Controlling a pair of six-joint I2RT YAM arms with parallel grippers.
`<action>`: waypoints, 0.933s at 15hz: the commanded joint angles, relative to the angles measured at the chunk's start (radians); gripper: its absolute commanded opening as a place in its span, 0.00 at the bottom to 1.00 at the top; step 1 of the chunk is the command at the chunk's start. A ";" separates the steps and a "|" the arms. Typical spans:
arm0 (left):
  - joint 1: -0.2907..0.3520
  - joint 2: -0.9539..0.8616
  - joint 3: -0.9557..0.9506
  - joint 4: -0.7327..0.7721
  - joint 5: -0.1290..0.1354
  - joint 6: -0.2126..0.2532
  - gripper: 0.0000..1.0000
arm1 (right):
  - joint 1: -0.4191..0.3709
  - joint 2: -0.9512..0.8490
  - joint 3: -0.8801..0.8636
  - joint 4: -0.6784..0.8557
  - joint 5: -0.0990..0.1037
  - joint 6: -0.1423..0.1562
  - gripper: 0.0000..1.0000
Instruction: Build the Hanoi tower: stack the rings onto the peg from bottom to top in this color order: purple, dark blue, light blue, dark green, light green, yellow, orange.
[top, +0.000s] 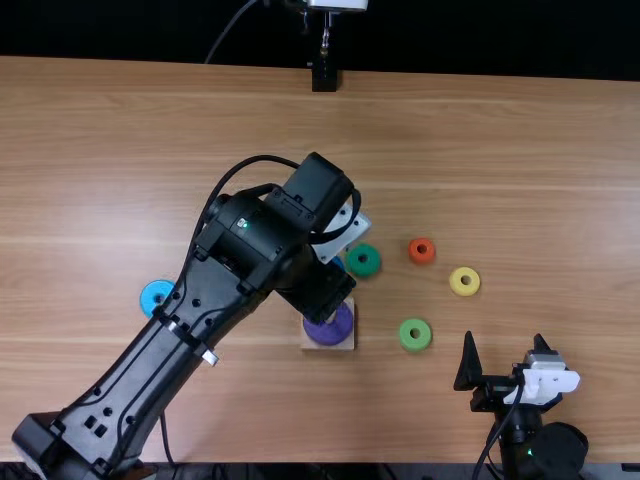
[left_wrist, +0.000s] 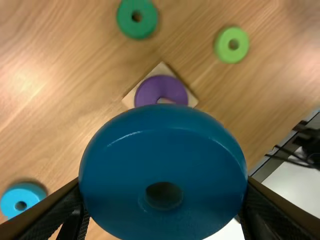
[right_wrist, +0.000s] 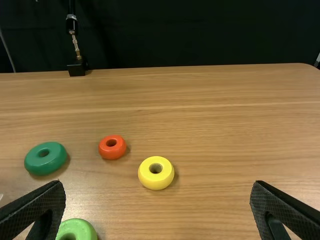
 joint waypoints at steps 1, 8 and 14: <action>-0.022 0.039 0.030 -0.001 0.011 -0.033 0.00 | -0.006 -0.012 -0.068 -0.071 0.002 0.009 1.00; -0.032 0.090 0.029 0.001 0.011 -0.031 0.00 | -0.006 -0.012 -0.068 -0.071 0.002 0.007 1.00; -0.065 0.116 0.027 0.001 0.009 -0.031 0.00 | -0.006 -0.012 -0.068 -0.071 0.002 0.007 1.00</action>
